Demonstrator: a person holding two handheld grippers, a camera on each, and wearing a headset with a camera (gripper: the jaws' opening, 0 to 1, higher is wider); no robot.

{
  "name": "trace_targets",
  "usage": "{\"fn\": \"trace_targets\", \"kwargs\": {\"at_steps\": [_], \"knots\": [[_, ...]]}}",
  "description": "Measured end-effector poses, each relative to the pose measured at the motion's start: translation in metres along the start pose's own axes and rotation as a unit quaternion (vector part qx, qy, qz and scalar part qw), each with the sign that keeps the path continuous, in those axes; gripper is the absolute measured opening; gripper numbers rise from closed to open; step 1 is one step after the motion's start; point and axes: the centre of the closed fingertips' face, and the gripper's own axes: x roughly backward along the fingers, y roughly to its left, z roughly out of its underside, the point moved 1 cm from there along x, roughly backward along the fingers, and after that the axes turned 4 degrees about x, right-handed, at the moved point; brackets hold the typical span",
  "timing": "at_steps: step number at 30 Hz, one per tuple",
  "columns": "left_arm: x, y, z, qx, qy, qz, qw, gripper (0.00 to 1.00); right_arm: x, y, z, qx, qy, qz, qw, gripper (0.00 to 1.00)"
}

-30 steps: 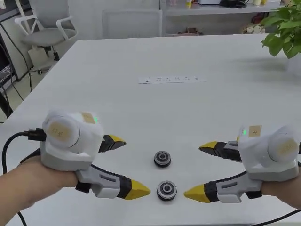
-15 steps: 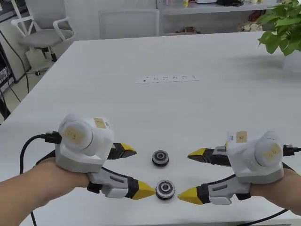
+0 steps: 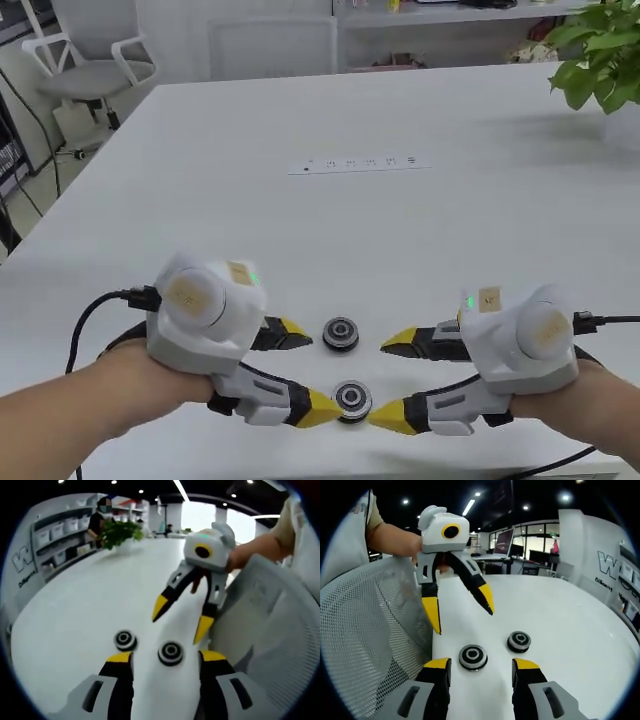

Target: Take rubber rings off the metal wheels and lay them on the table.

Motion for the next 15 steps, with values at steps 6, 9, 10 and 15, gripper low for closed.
{"fn": "trace_targets", "kwargs": {"at_steps": [6, 9, 10, 15], "knots": [[-0.011, -0.003, 0.005, -0.007, 0.013, 0.013, 0.9998, 0.47, -0.006, 0.002, 0.005, 0.001, 0.004, -0.010, 0.9999, 0.42], [-0.014, -0.003, 0.008, -0.006, 0.018, 0.016, 0.9997, 0.44, -0.007, 0.005, 0.006, 0.000, 0.005, -0.016, 0.9999, 0.41], [-0.015, -0.003, 0.008, -0.006, 0.018, 0.017, 0.9997, 0.44, -0.008, 0.005, 0.006, 0.001, 0.005, -0.017, 0.9998, 0.41], [-0.021, -0.007, 0.008, -0.006, 0.022, 0.027, 0.9994, 0.39, -0.010, 0.007, 0.009, -0.003, 0.006, -0.021, 0.9998, 0.38]]}}
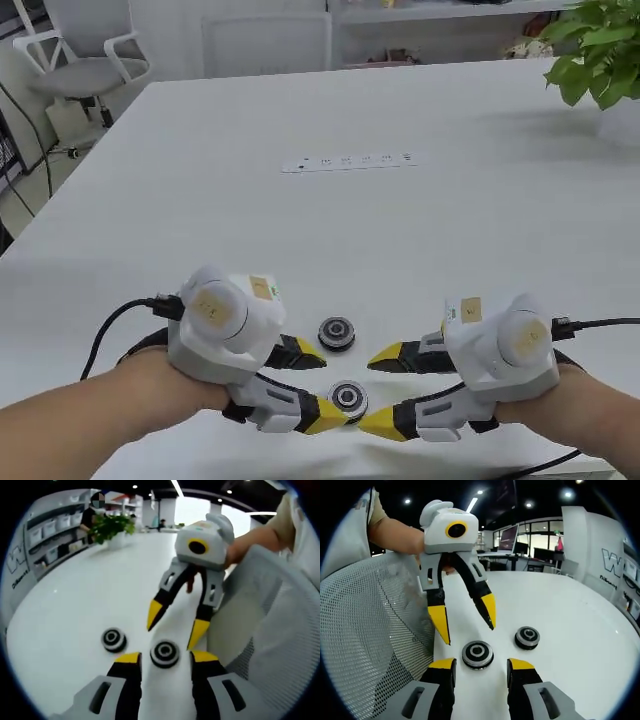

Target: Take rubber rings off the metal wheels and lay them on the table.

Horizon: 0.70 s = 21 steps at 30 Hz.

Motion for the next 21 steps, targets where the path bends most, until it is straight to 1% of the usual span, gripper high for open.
{"fn": "trace_targets", "kwargs": {"at_steps": [3, 6, 9, 18, 21], "knots": [[-0.003, -0.002, -0.001, -0.003, 0.002, 0.003, 1.0000, 0.37, -0.001, 0.001, 0.001, -0.002, 0.001, -0.004, 1.0000, 0.36], [-0.005, -0.003, 0.000, -0.005, 0.003, 0.005, 1.0000, 0.33, -0.002, 0.002, 0.002, -0.005, 0.001, -0.006, 1.0000, 0.35], [-0.007, -0.003, 0.002, -0.005, 0.007, 0.007, 0.9999, 0.31, -0.003, 0.004, 0.003, -0.006, 0.003, -0.011, 0.9999, 0.33], [-0.014, -0.004, 0.003, -0.010, 0.011, 0.008, 0.9999, 0.25, -0.003, 0.005, 0.002, -0.009, -0.001, -0.012, 0.9999, 0.33], [-0.016, -0.005, 0.004, -0.012, 0.013, 0.007, 0.9998, 0.21, -0.002, 0.005, 0.002, -0.011, -0.002, -0.011, 0.9999, 0.33]]}}
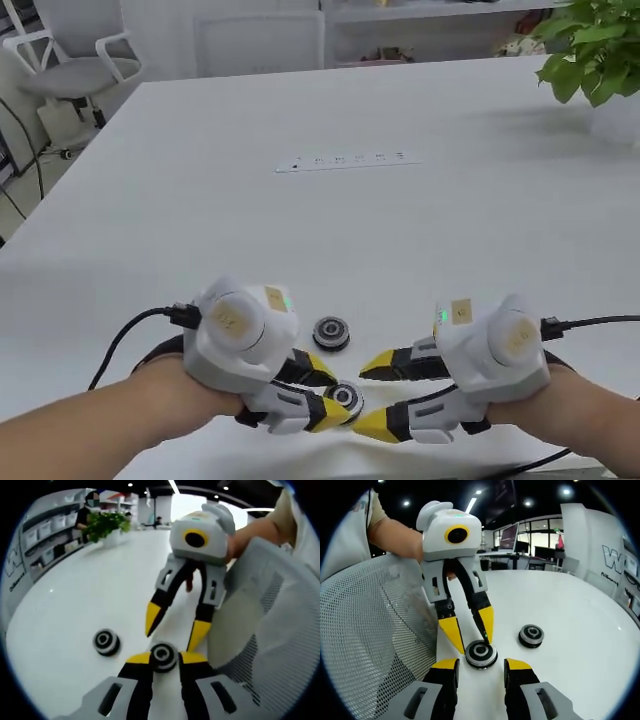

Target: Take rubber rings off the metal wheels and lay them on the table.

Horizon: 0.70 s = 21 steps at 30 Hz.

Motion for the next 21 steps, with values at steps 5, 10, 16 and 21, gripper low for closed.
{"fn": "trace_targets", "kwargs": {"at_steps": [5, 10, 16, 21], "knots": [[-0.0011, 0.0022, 0.0016, -0.003, 0.001, -0.008, 1.0000, 0.18, 0.0003, 0.0010, 0.0003, -0.001, 0.000, 0.000, 1.0000, 0.33], [-0.0015, 0.0031, 0.0019, -0.003, -0.001, -0.014, 0.9999, 0.16, -0.0006, 0.0018, 0.0001, 0.002, 0.001, -0.003, 1.0000, 0.33], [-0.0019, 0.0031, 0.0020, -0.006, -0.002, -0.021, 0.9998, 0.15, -0.0024, 0.0004, -0.0024, -0.001, -0.004, -0.006, 1.0000, 0.32], [-0.0026, 0.0049, 0.0016, -0.004, -0.007, -0.029, 0.9995, 0.14, -0.0041, -0.0003, -0.0010, -0.006, -0.003, -0.009, 0.9999, 0.32]]}}
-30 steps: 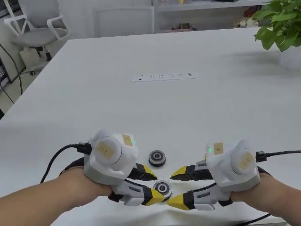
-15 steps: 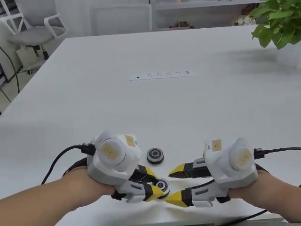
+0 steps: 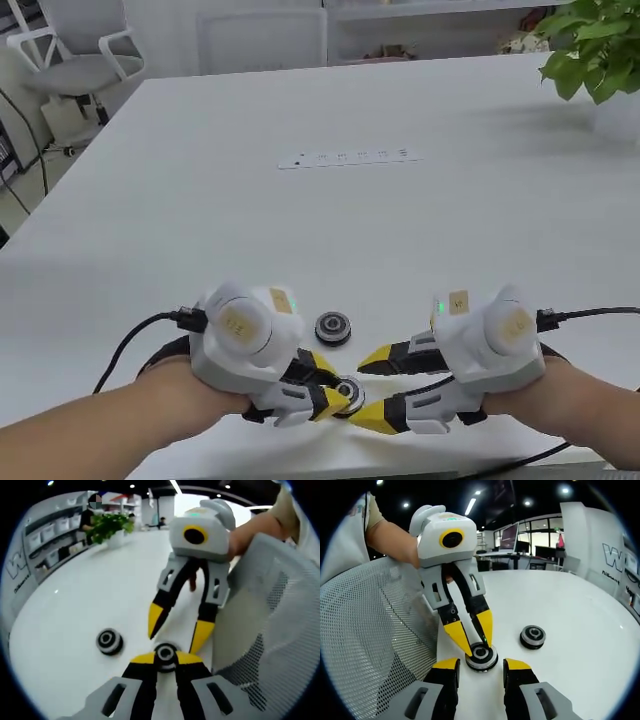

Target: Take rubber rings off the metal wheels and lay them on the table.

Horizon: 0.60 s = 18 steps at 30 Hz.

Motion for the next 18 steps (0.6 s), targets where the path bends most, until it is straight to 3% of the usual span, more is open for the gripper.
{"fn": "trace_targets", "kwargs": {"at_steps": [18], "knots": [[-0.0004, -0.0002, 0.0003, 0.001, -0.001, -0.013, 0.9999, 0.14, -0.0087, -0.0007, 0.0009, -0.031, -0.005, -0.013, 0.9994, 0.28]]}}
